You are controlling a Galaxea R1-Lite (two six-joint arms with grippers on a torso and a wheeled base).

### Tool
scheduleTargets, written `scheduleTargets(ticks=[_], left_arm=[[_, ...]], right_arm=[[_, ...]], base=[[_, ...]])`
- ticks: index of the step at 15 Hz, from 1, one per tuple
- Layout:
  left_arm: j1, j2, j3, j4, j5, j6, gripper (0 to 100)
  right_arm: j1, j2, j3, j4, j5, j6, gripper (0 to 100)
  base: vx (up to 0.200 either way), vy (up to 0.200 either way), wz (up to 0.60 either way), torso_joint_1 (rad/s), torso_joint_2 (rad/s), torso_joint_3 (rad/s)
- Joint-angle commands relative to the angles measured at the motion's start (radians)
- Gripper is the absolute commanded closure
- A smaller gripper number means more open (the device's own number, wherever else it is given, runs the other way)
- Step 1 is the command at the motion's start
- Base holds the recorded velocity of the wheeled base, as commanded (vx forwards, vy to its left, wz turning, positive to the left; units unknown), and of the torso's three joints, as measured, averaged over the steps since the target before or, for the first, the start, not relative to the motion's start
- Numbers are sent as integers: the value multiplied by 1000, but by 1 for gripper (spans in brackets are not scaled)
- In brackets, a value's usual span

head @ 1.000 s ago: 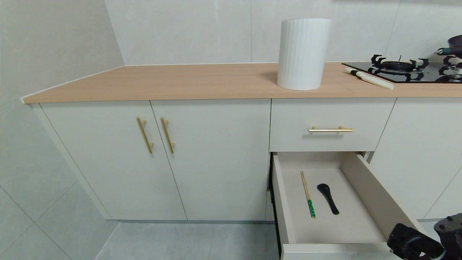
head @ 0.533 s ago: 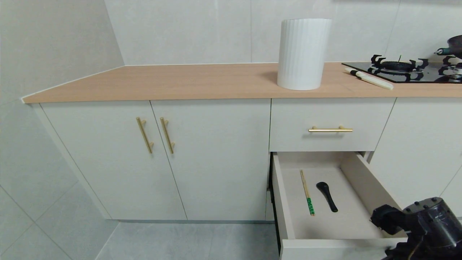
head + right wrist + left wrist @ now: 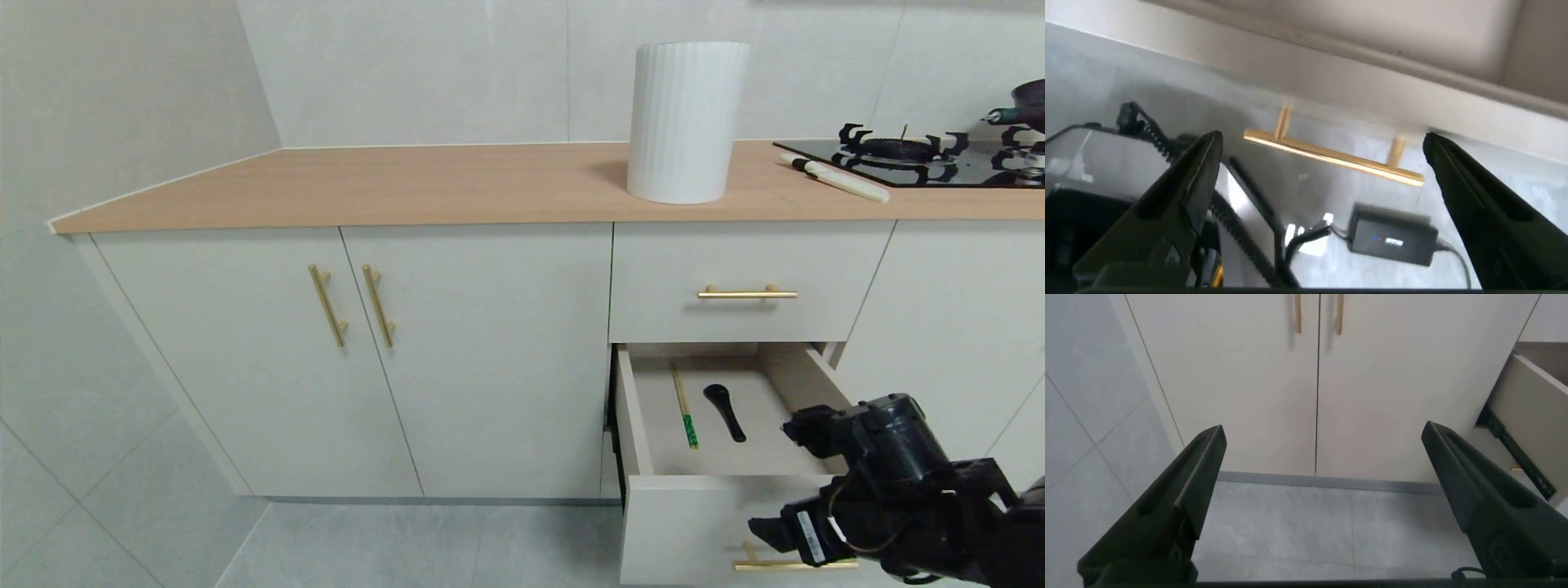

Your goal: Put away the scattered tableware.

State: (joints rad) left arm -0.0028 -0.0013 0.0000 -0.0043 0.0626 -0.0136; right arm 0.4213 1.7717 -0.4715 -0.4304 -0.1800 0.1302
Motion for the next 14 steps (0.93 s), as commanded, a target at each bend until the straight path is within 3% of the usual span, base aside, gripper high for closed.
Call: scheduleTargets(ticks=[1, 8, 14], left_arm=[[0, 1, 0, 0, 0, 0, 0], [0, 1, 0, 0, 0, 0, 0], [1, 1, 0, 0, 0, 0, 0]], right_arm=[[-19, 166, -102, -57, -41, 6, 0], [-78, 393, -378, -117, -133, 34, 0], [-105, 595, -478, -445, -217, 69, 0]], base=[[0, 0, 0, 0, 0, 0], [0, 0, 0, 0, 0, 0], [0, 0, 0, 0, 0, 0]])
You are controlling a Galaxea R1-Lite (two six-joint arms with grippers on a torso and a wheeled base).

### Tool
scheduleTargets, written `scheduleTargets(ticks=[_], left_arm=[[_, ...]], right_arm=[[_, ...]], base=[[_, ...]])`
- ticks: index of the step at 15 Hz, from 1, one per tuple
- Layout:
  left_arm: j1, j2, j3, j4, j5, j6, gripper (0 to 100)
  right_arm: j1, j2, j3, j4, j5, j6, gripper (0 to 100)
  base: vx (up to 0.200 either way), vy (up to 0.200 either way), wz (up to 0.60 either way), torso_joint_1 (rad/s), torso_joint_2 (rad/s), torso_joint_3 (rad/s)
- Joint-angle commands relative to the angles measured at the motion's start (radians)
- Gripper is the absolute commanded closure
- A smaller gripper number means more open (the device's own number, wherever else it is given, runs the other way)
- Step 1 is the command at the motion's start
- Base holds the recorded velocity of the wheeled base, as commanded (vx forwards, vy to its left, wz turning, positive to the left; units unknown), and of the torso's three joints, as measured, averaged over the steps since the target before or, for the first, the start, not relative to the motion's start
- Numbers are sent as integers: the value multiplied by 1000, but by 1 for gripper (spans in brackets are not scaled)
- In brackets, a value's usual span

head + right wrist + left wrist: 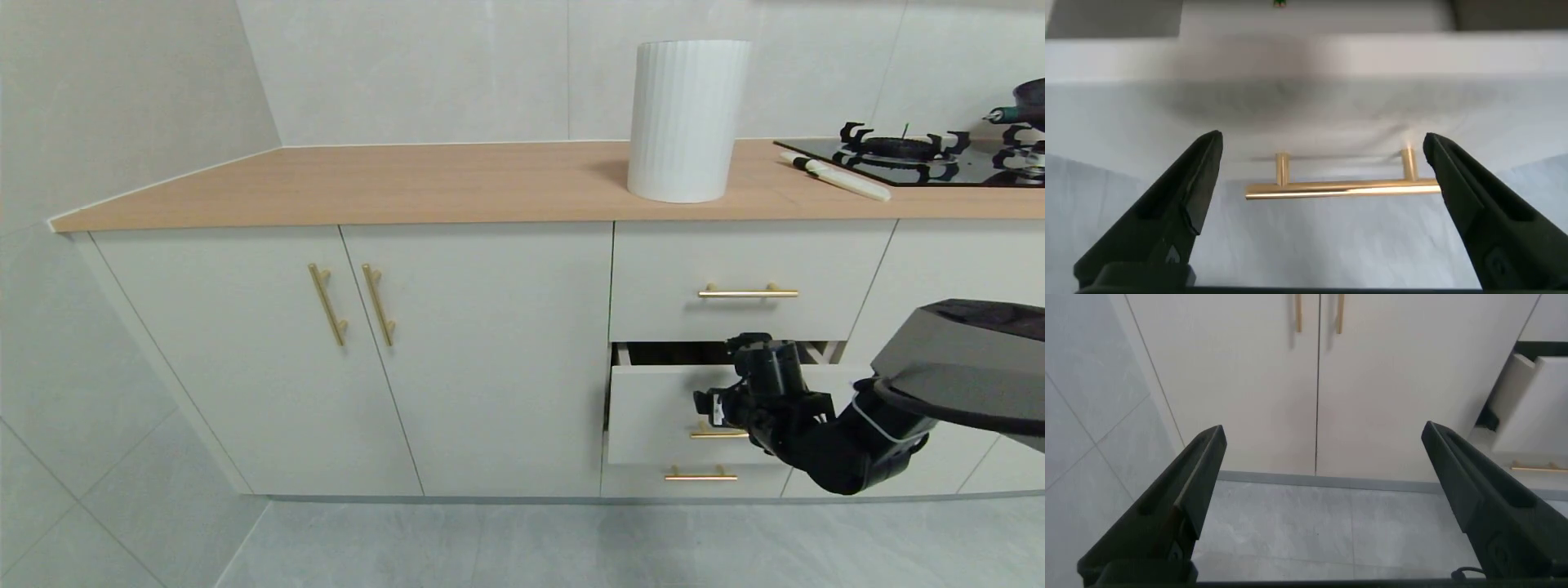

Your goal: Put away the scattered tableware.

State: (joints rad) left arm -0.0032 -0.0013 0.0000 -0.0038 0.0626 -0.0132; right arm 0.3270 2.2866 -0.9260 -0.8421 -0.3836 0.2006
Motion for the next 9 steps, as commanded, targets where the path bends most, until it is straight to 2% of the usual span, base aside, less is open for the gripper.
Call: scheduleTargets(ticks=[1, 9], left_arm=[[2, 1, 0, -1, 0, -1, 0], [0, 1, 0, -1, 0, -1, 0]], right_arm=[[-14, 106, -45, -60, -21, -1, 0], [-66, 194, -217, -68, -26, 94, 0]], base=[[0, 0, 0, 0, 0, 0], [0, 0, 0, 0, 0, 0]])
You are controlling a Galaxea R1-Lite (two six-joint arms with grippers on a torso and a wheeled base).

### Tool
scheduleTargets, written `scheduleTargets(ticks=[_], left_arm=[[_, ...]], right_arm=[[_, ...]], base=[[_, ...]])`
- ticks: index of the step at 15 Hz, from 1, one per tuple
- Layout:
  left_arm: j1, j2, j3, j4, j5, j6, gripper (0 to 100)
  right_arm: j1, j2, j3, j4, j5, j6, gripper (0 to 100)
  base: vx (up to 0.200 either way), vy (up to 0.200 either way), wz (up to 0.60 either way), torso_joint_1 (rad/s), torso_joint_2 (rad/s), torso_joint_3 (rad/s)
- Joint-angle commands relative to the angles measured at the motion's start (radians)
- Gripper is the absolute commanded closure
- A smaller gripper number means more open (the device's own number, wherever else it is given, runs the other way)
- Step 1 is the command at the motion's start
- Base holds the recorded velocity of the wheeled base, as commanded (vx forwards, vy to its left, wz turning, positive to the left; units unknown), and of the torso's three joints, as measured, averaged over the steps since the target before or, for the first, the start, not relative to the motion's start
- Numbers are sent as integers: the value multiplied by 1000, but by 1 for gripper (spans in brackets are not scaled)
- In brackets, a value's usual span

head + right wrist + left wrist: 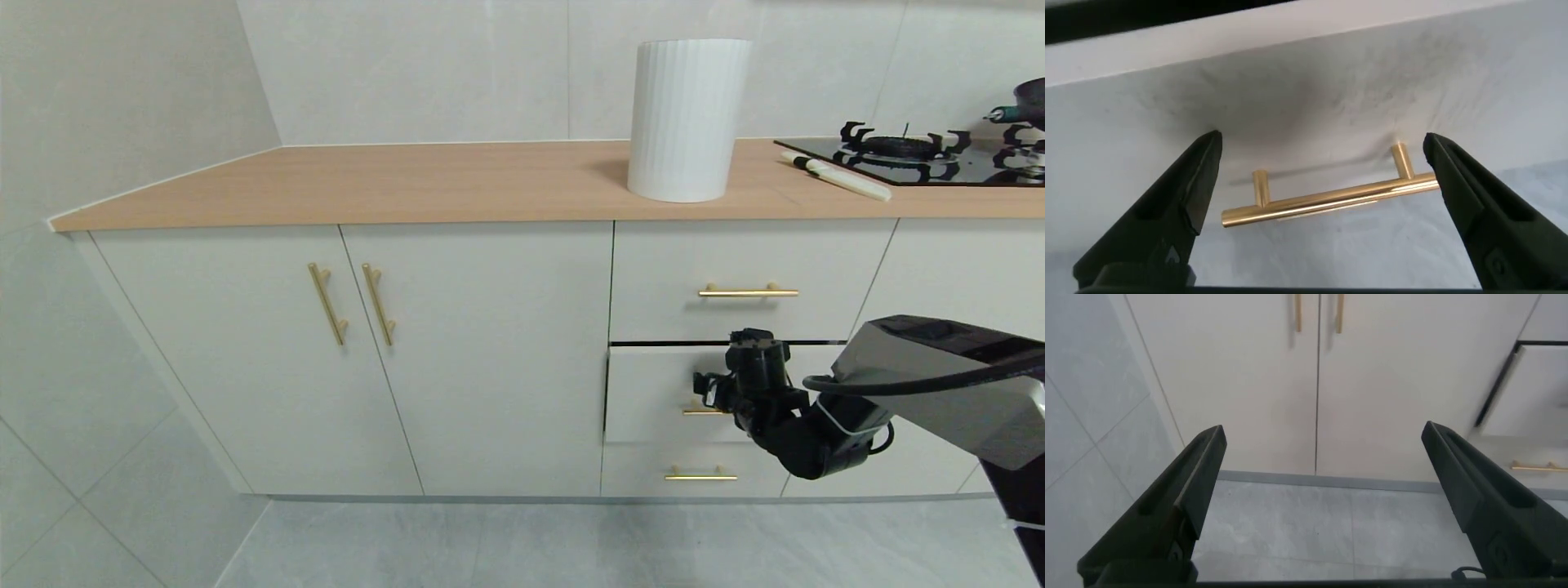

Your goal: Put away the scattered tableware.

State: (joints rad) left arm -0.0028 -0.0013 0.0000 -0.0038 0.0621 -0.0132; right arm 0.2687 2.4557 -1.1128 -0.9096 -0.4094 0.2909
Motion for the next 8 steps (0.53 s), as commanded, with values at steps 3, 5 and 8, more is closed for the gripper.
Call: scheduleTargets(ticks=[3, 5, 8], left_arm=[[0, 1, 0, -1, 1, -1, 0], [0, 1, 0, -1, 1, -1, 0], [0, 1, 0, -1, 1, -1, 0]], right_arm=[[-25, 40, -64, 0, 0, 8, 0], [-31, 46, -101, 3, 0, 47, 0], [-46, 51, -113, 3, 0, 50, 0]], base=[[0, 0, 0, 0, 0, 0], [0, 0, 0, 0, 0, 0], [0, 0, 0, 0, 0, 0]])
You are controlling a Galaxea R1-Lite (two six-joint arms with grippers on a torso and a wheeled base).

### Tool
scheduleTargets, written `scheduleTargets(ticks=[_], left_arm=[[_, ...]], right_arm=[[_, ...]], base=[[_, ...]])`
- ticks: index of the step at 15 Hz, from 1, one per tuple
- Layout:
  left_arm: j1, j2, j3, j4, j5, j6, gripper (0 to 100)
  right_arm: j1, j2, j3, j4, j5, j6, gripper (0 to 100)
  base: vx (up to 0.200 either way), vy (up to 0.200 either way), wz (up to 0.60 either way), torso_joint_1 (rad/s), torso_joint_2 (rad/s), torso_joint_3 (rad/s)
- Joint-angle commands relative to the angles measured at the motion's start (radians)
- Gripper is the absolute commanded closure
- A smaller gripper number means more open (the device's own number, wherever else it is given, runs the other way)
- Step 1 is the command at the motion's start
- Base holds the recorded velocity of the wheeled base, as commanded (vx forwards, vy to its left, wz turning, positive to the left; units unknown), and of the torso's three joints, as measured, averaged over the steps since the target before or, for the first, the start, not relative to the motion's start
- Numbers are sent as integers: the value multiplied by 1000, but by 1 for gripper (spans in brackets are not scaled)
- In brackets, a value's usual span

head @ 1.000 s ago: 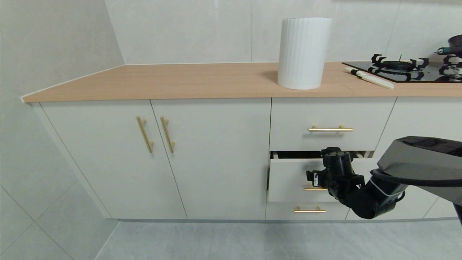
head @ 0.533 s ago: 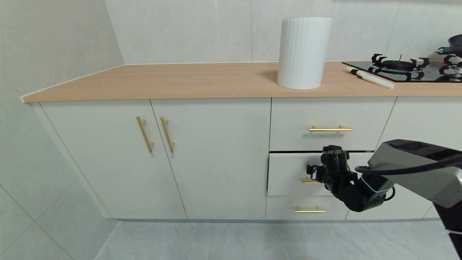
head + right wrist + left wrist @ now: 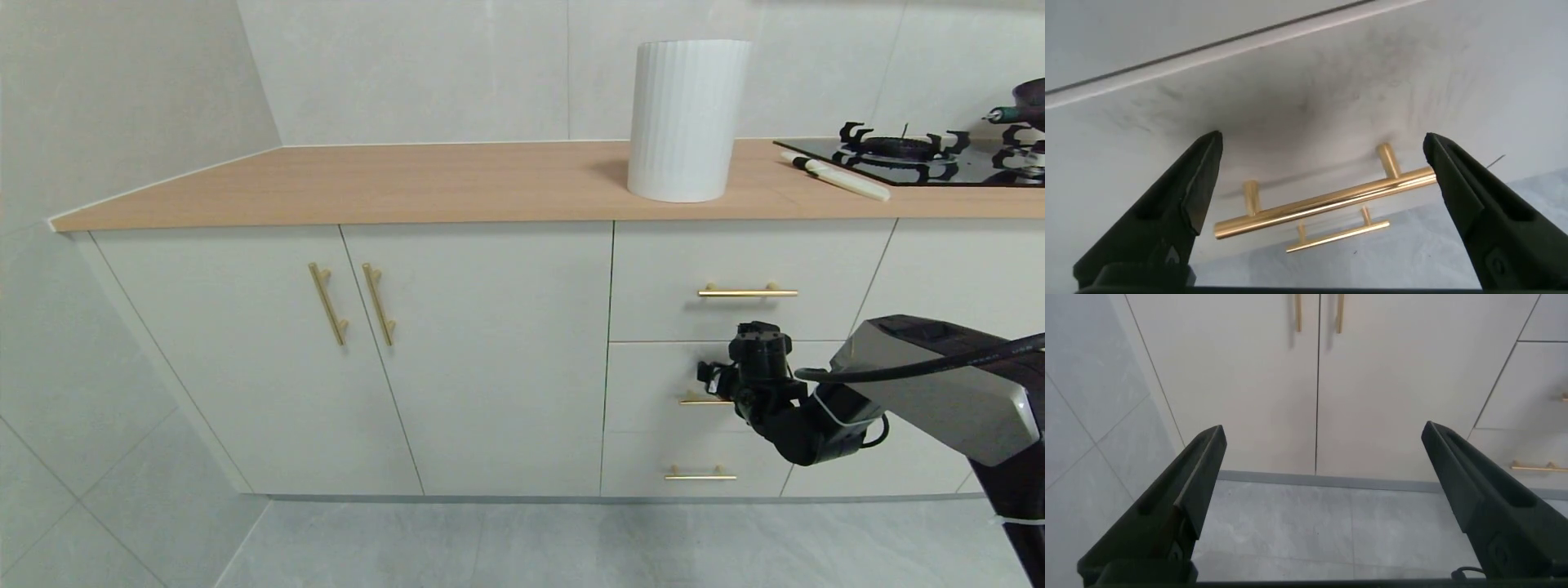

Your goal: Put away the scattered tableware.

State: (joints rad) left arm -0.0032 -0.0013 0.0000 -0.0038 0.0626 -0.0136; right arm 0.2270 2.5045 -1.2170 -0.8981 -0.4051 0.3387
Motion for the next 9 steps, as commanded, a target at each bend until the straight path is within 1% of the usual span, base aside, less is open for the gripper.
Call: scheduleTargets(ticks=[1, 3, 4, 5, 7, 8, 9], left_arm=[[0, 1, 0, -1, 0, 0, 0], [0, 1, 0, -1, 0, 0, 0], [0, 1, 0, -1, 0, 0, 0], [0, 1, 0, -1, 0, 0, 0], [0, 1, 0, -1, 0, 0, 0], [0, 1, 0, -1, 0, 0, 0], [0, 1, 0, -1, 0, 0, 0]], right_arm=[[-5, 4, -9, -8, -4, 2, 0], [-5, -4, 1, -8, -6, 2, 0], [0, -47, 50, -5, -8, 2, 0], [2, -98, 108, -5, -8, 2, 0], [35, -260, 263, -13, -9, 2, 0], [41, -308, 304, -15, -14, 2, 0], [61, -449, 413, -24, -29, -1, 0]], base=[[0, 0, 0, 0, 0, 0], [0, 0, 0, 0, 0, 0], [0, 0, 0, 0, 0, 0], [0, 0, 0, 0, 0, 0], [0, 0, 0, 0, 0, 0], [0, 0, 0, 0, 0, 0], [0, 0, 0, 0, 0, 0]])
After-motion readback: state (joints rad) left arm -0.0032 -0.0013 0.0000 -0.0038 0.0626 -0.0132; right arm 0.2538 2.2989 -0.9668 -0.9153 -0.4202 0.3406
